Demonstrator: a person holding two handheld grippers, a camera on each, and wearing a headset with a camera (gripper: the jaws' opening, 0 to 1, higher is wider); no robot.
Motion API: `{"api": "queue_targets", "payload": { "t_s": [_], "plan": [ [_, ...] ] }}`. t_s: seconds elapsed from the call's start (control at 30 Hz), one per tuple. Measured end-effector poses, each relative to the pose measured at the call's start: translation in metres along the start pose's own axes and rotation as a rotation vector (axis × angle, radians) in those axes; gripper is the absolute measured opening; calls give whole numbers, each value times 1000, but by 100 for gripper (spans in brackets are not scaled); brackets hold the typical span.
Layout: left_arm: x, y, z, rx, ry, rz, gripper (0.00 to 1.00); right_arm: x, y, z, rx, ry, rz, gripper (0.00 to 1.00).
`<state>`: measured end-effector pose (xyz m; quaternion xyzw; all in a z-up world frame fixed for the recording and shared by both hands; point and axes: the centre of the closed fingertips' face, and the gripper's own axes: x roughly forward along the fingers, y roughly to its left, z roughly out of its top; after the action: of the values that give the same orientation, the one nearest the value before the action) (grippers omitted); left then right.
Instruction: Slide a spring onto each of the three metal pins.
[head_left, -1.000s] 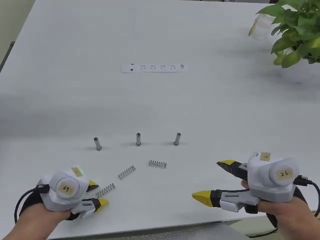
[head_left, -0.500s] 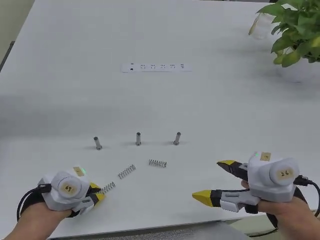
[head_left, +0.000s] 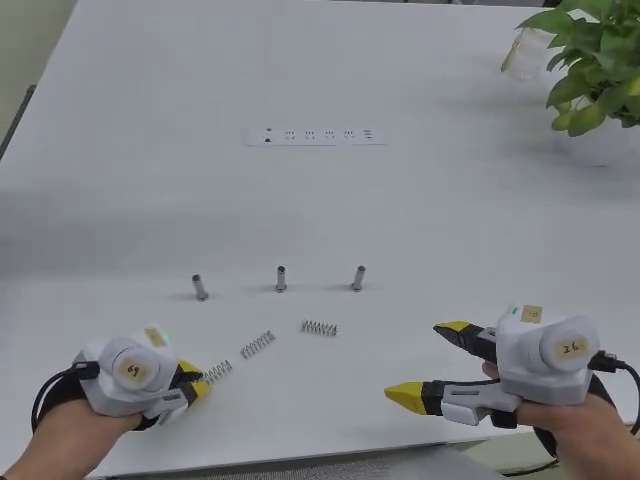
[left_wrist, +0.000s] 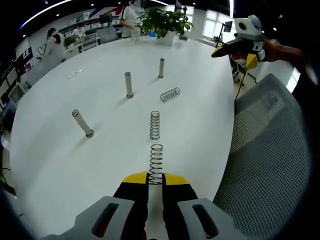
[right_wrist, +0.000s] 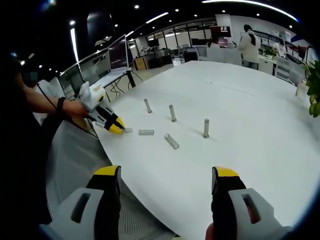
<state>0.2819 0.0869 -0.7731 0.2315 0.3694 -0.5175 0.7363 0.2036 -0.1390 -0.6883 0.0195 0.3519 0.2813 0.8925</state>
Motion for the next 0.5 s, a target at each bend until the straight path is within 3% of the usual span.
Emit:
{"api": "queue_targets", "payload": {
  "t_s": [0.5],
  "plan": [
    [-19, -12, 54, 128, -68, -24, 2, 13, 13, 7, -27, 1, 59, 70]
  ]
}}
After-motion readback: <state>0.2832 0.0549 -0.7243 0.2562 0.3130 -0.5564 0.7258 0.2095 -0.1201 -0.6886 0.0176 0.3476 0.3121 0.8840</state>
